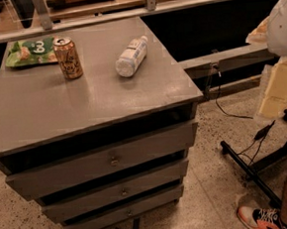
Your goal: Knock orange can over
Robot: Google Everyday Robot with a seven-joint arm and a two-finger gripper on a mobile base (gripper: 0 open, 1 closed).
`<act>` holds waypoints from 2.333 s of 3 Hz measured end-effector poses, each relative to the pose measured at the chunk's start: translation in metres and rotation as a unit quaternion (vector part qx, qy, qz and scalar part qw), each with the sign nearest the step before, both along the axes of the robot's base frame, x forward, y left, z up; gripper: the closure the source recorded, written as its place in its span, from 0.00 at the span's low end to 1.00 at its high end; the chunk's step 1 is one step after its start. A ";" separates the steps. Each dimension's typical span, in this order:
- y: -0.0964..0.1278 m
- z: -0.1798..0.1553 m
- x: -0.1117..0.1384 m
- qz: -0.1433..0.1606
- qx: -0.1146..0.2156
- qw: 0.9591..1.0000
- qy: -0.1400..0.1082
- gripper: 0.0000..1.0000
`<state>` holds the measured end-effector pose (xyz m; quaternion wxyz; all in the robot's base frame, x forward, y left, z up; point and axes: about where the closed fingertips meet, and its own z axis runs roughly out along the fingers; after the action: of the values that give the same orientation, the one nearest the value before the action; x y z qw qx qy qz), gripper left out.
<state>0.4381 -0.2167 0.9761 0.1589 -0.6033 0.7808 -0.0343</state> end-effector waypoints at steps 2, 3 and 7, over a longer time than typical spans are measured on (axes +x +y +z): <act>0.007 -0.003 0.003 0.002 0.050 0.999 -0.006 0.00; 0.015 -0.008 0.016 0.010 0.148 0.988 -0.044 0.00; 0.195 0.034 0.093 0.068 0.460 0.878 -0.111 0.00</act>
Offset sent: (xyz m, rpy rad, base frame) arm 0.0208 0.0337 0.0014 0.6752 -0.0526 0.0337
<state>0.5316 -0.0221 1.0100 0.5059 -0.5059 0.6430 0.2732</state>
